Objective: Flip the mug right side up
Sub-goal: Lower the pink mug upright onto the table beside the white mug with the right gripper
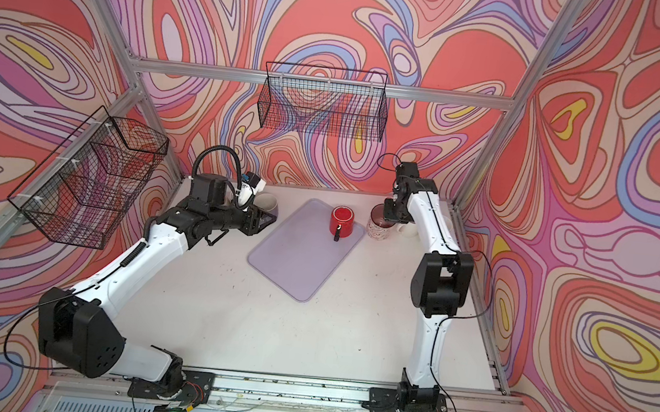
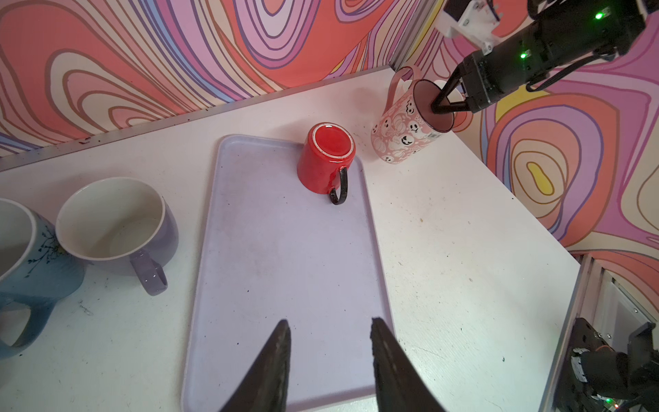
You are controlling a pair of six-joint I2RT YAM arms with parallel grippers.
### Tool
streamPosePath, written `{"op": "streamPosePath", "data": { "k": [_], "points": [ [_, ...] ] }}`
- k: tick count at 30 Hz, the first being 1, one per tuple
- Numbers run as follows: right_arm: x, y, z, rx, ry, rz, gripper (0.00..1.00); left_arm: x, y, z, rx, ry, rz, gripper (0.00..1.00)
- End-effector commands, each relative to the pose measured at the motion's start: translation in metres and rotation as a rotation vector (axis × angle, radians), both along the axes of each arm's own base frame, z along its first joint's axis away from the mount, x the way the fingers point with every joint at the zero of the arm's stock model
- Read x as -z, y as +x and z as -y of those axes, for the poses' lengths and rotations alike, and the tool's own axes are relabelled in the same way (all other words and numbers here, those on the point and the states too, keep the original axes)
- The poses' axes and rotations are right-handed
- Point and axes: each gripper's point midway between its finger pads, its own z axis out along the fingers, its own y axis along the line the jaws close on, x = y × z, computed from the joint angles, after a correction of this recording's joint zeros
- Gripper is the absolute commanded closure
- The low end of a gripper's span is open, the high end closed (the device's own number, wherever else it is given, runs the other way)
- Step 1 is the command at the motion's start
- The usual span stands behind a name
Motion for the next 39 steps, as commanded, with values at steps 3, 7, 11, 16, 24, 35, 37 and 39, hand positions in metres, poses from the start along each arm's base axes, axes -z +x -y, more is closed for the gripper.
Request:
{"op": "streamPosePath", "data": {
  "k": [3,7,11,16,24,35,37,39],
  "points": [
    [-0.012,0.021,0.004,-0.022,-0.028,0.065,1.0,-0.004,-0.002,-0.001,0.007,-0.012,0.017,0.6],
    [-0.006,0.026,0.003,-0.043,-0.027,0.053,1.0,-0.001,0.0,-0.001,0.004,-0.011,0.01,0.6],
    [0.003,0.03,0.003,-0.052,-0.003,0.032,1.0,0.0,0.001,-0.002,0.002,-0.013,0.006,0.6],
    [0.015,0.032,0.008,-0.049,0.004,0.009,1.0,0.001,0.002,-0.003,0.002,-0.017,0.004,0.6],
    [0.021,0.038,0.013,-0.047,0.002,0.001,1.0,-0.002,0.001,-0.004,0.002,-0.022,0.01,0.6],
    [0.029,0.049,0.014,-0.048,-0.001,0.011,1.0,-0.006,0.0,-0.006,-0.002,-0.029,0.024,0.61],
    [0.032,0.05,0.014,-0.049,-0.001,0.009,1.0,-0.007,0.0,-0.007,-0.003,-0.031,0.025,0.61],
    [0.034,0.051,0.014,-0.046,0.003,0.007,1.0,-0.006,0.001,-0.007,-0.004,-0.033,0.021,0.6]
  ]
}}
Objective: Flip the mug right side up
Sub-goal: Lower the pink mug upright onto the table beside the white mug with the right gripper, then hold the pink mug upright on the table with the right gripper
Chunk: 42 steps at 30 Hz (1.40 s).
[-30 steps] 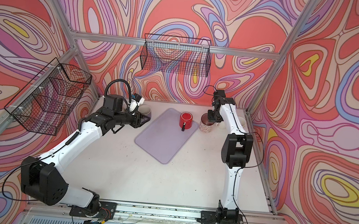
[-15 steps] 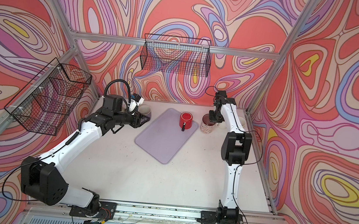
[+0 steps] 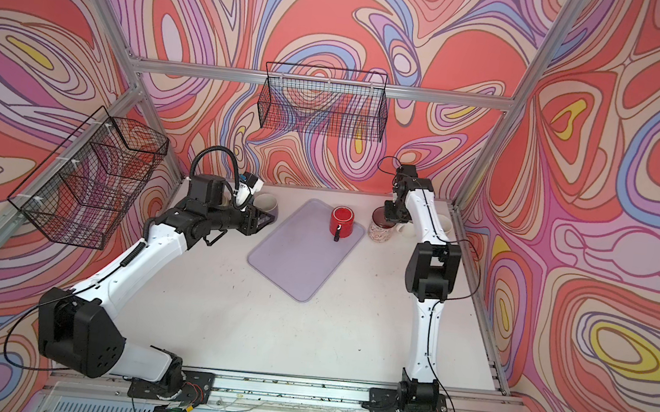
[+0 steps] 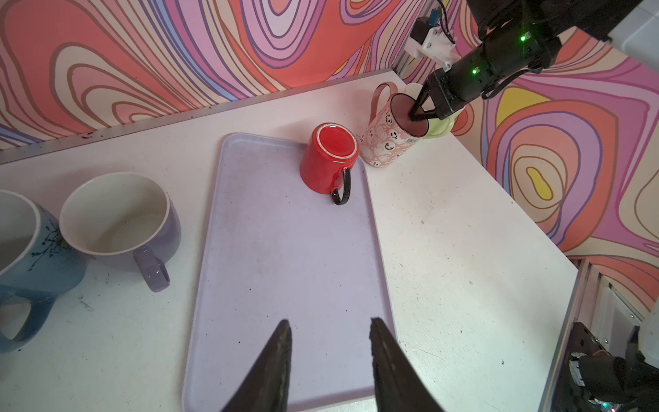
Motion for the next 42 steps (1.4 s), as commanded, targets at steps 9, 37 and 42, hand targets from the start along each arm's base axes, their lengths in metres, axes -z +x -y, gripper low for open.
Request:
{"op": "streamPosePath", "data": {
  "k": [9,37,42],
  "points": [
    [0.001,0.017,0.003,0.014,0.027,0.05,0.98,-0.01,-0.001,-0.002,0.009,-0.025,0.03,0.61],
    [-0.003,0.024,0.008,0.03,0.028,0.065,0.87,-0.011,-0.002,-0.003,0.006,-0.023,0.034,0.6],
    [-0.004,0.026,0.008,0.031,0.028,0.071,0.87,-0.012,-0.002,-0.003,0.006,-0.024,0.035,0.61]
  ]
}}
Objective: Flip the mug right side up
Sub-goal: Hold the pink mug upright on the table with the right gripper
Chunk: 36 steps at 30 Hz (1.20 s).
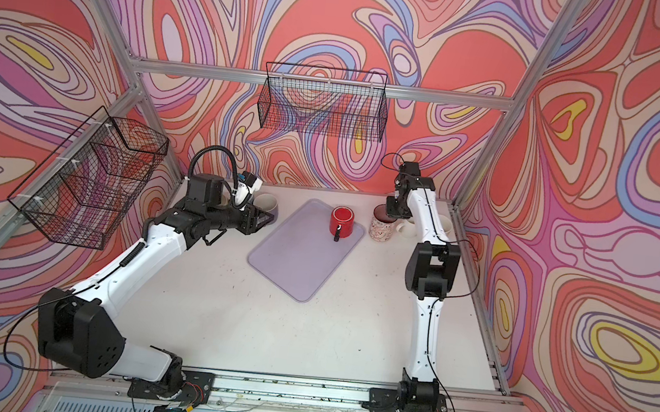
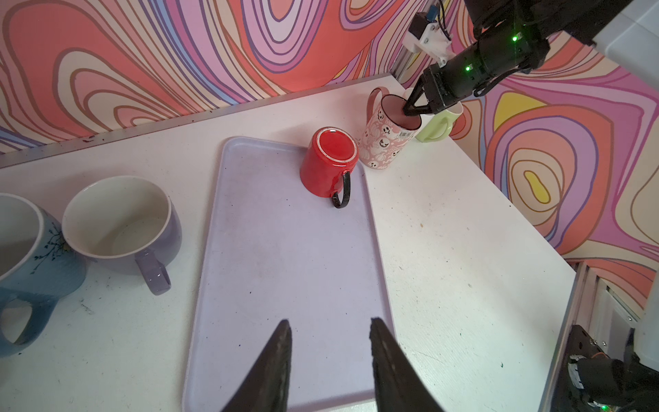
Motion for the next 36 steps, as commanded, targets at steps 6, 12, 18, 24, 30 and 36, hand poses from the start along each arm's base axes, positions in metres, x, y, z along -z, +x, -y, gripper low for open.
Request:
{"op": "streamPosePath", "data": {
  "k": [6,12,18,24,30,36],
  "points": [
    [0.0,0.009,0.004,0.019,0.0,0.023,0.88,-0.009,-0.004,-0.002,0.007,-0.013,0.028,0.6],
    [0.0,0.01,0.009,0.028,-0.011,0.027,0.89,-0.009,-0.003,-0.003,0.004,-0.012,0.028,0.6],
    [-0.004,0.012,0.011,0.034,-0.01,0.039,0.89,-0.009,-0.003,-0.003,0.004,-0.012,0.029,0.61],
    [-0.008,0.012,0.012,0.033,-0.009,0.044,0.88,-0.007,-0.002,-0.002,0.005,-0.013,0.022,0.61],
    [-0.017,0.011,0.007,0.012,0.013,0.062,0.84,-0.006,-0.002,-0.001,0.007,-0.017,0.016,0.6],
    [-0.028,0.011,0.005,0.001,0.021,0.078,0.78,-0.006,-0.002,0.0,0.011,-0.023,0.014,0.6]
  ]
}}
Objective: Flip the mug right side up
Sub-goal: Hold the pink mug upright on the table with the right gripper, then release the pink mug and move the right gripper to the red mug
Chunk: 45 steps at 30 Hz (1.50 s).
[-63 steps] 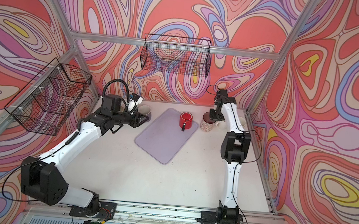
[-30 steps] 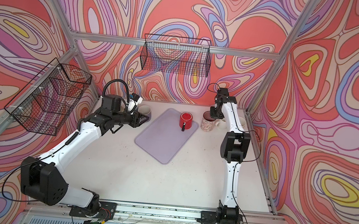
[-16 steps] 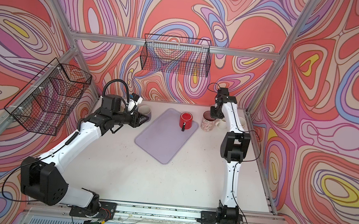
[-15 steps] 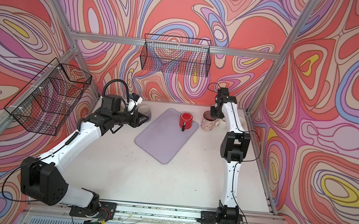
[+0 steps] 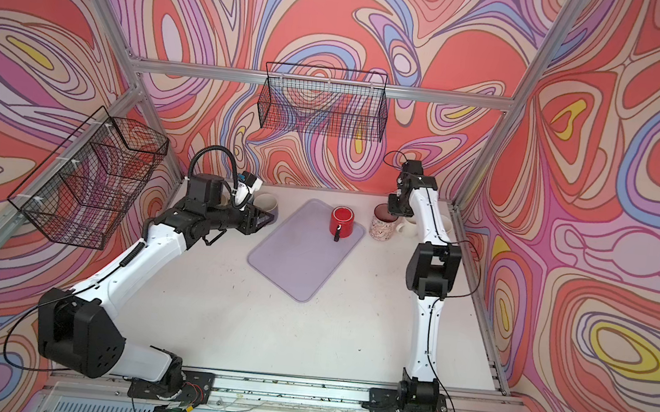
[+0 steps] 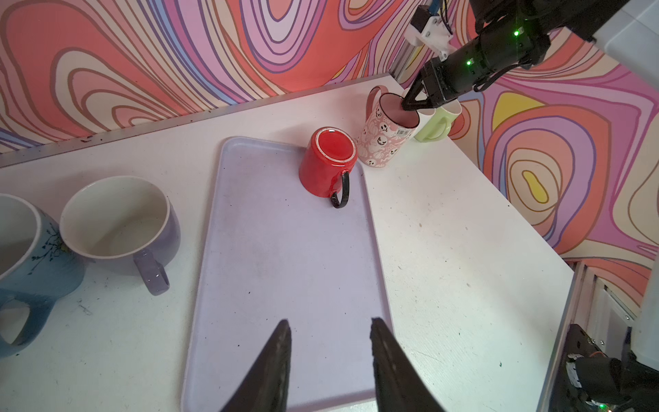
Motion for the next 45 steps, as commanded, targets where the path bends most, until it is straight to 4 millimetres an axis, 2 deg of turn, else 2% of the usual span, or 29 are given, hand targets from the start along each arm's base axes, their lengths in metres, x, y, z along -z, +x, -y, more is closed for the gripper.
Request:
{"op": "streamPosePath", "data": {
  "k": [1,6,13,22,33,37,45],
  "points": [
    [-0.024,0.004,0.0,-0.009,0.008,0.058,0.78,-0.006,-0.001,-0.001,0.004,-0.02,0.014,0.6],
    [-0.039,0.004,-0.001,-0.007,0.014,0.087,0.77,-0.006,-0.001,-0.001,0.004,-0.024,0.014,0.59],
    [-0.076,0.004,-0.001,0.006,0.026,0.171,0.76,-0.004,0.0,0.0,0.002,-0.026,0.012,0.59],
    [-0.112,-0.002,-0.013,-0.025,0.086,0.25,0.76,-0.004,0.001,-0.001,-0.001,-0.029,0.013,0.59],
    [-0.149,-0.033,-0.075,-0.106,0.06,0.341,0.76,-0.005,0.001,-0.001,-0.004,-0.032,0.013,0.59],
    [-0.149,-0.049,-0.109,-0.142,0.071,0.346,0.71,-0.004,0.001,-0.001,-0.003,-0.031,0.013,0.59],
    [-0.135,-0.074,-0.145,-0.128,0.143,0.334,0.57,-0.007,0.0,0.0,0.006,-0.033,0.016,0.59]
  ]
}}
